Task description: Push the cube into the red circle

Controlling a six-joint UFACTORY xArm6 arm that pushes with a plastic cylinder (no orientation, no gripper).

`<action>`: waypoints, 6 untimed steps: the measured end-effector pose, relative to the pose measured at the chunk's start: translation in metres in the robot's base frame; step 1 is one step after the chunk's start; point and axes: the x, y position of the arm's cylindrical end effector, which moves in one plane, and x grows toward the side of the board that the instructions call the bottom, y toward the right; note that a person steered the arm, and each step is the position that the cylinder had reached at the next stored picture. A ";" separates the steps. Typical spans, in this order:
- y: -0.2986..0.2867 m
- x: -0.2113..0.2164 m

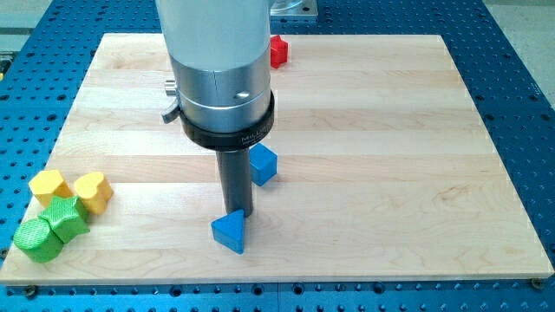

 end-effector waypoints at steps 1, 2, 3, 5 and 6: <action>0.029 -0.080; 0.021 -0.112; 0.007 -0.161; -0.028 -0.138; -0.031 -0.194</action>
